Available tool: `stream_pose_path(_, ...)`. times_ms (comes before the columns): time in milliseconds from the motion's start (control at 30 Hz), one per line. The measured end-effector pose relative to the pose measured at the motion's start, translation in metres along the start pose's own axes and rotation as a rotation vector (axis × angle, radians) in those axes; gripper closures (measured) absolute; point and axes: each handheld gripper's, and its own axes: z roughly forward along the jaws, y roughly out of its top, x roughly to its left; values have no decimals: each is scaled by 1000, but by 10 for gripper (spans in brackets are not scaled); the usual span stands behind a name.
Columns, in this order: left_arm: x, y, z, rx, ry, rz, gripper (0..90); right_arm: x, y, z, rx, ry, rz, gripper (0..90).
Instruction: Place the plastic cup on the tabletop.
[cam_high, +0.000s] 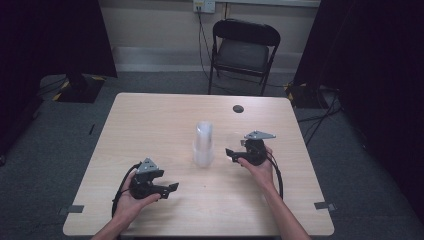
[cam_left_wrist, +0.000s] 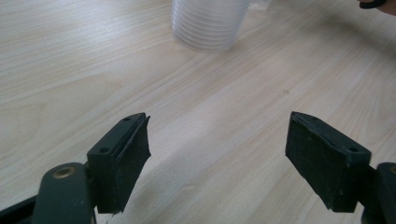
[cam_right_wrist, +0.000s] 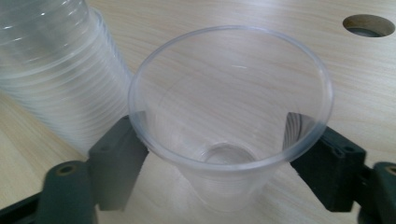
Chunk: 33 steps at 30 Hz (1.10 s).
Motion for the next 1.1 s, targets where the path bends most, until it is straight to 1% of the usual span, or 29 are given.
stream_pose_path(33, 0, 0, 0, -5, 1, 1, 215, 0, 0, 0, 4, 9, 15, 182)
stream_pose_path(67, 0, 0, 0, -5, 1, 1, 216, 0, 0, 0, 4, 9, 15, 182)
stream_pose_path(100, 0, 0, -1, -7, -1, -5, 215, 0, -1, 0, 13, 10, 27, 150)
stream_pose_path(167, 0, 0, -2, -17, 1, -5, 216, -1, -1, 0, 17, 5, 34, 142)
stream_pose_path(400, 3, 1, -3, -22, 7, -15, 208, -3, -3, -10, 19, 7, 52, 141)
stream_pose_path(433, 4, 1, -4, -19, 8, -14, 208, -3, -4, -11, 23, 7, 56, 142)
stream_pose_path(467, 4, 1, -3, -22, 11, -18, 208, -3, -4, -13, 27, 16, 62, 142)
stream_pose_path(500, 5, 1, -3, -19, 9, -19, 207, -3, -5, -16, 37, 16, 59, 142)
stream_pose_path(600, 6, 0, -3, -23, 12, -21, 206, -3, -7, -20, 38, 17, 67, 142)
stream_pose_path(633, 6, 0, -3, -23, 14, -24, 204, -3, -8, -25, 35, 22, 72, 144)
stream_pose_path(667, 6, 1, -3, -22, 13, -28, 204, -3, -8, -25, 35, 22, 72, 144)
stream_pose_path(700, 7, 1, -4, -19, 13, -28, 203, -3, -9, -31, 32, 19, 76, 145)
stream_pose_path(733, 7, 1, -4, -19, 13, -28, 202, -3, -9, -31, 32, 19, 76, 145)
stream_pose_path(767, 7, 1, -4, -24, 16, -32, 200, -3, -8, -38, 30, 21, 81, 148)
stream_pose_path(800, 7, 1, -4, -24, 16, -32, 198, -3, -8, -38, 30, 21, 81, 148)
stream_pose_path(833, 7, 1, -4, -25, 18, -37, 196, -3, -6, -46, 18, 15, 83, 154)
stream_pose_path(867, 8, 1, -5, -27, 16, -39, 196, -3, -6, -46, 18, 15, 83, 154)
stream_pose_path(900, 8, 0, -5, -28, 21, -40, 196, -2, -6, -50, 10, 18, 83, 155)
stream_pose_path(933, 9, 0, -6, -30, 23, -40, 195, -2, -6, -54, 3, 12, 87, 156)
stream_pose_path(967, 10, 0, -7, -34, 21, -46, 194, 0, -8, -64, -21, -13, 79, 162)
stream_pose_path(1033, 10, 0, -7, -32, 26, -41, 193, 1, -9, -67, -20, -18, 76, 162)
stream_pose_path(1100, 11, 0, -6, -30, 31, -45, 193, 3, -14, -77, -10, -24, 73, 162)
